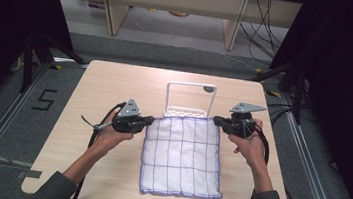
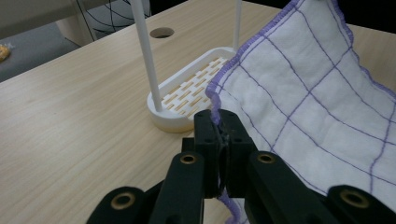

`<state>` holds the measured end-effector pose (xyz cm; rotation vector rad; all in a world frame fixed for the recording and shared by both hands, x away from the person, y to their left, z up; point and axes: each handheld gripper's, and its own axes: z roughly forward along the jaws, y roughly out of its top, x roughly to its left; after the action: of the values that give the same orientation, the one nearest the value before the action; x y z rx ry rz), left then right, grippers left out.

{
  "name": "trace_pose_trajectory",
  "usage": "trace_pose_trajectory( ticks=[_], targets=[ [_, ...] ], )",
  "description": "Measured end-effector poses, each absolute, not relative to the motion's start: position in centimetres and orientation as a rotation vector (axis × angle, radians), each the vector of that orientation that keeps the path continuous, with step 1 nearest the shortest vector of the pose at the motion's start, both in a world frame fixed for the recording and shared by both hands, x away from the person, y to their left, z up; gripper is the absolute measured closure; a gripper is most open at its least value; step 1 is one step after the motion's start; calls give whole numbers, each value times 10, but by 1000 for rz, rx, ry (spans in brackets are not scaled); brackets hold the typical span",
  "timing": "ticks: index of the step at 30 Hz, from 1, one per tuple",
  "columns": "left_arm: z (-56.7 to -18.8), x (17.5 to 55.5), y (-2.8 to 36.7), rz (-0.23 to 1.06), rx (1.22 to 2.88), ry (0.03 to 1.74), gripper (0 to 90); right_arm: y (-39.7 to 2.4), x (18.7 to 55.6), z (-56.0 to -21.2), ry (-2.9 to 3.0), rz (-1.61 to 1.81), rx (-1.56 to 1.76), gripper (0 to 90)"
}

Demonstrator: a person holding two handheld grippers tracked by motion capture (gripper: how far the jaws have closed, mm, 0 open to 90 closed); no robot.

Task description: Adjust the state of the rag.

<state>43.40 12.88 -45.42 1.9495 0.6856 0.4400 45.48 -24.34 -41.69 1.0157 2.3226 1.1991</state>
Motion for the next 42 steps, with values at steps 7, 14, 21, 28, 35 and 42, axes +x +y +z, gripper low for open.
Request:
trace_pose_trajectory(
  ticks=[7, 14, 21, 28, 35, 42],
  targets=[
    [-452, 405, 133, 443, 1966, 663, 865, -245, 430, -413, 2329, 1214, 1014, 864],
    [-448, 378, 136, 440, 1950, 654, 865, -250, 400, -409, 2329, 1220, 964, 863],
    [-459, 338, 122, 435, 2002, 602, 865, -249, 366, -413, 2349, 1220, 951, 863],
    [-463, 309, 131, 458, 2011, 598, 865, -254, 341, -415, 2333, 1218, 952, 863],
    [-479, 288, 127, 419, 2094, 546, 864, -255, 317, -431, 2375, 1158, 894, 863],
    [-485, 280, 122, 414, 2142, 493, 864, -262, 305, -451, 2406, 1142, 939, 860]
  ],
)
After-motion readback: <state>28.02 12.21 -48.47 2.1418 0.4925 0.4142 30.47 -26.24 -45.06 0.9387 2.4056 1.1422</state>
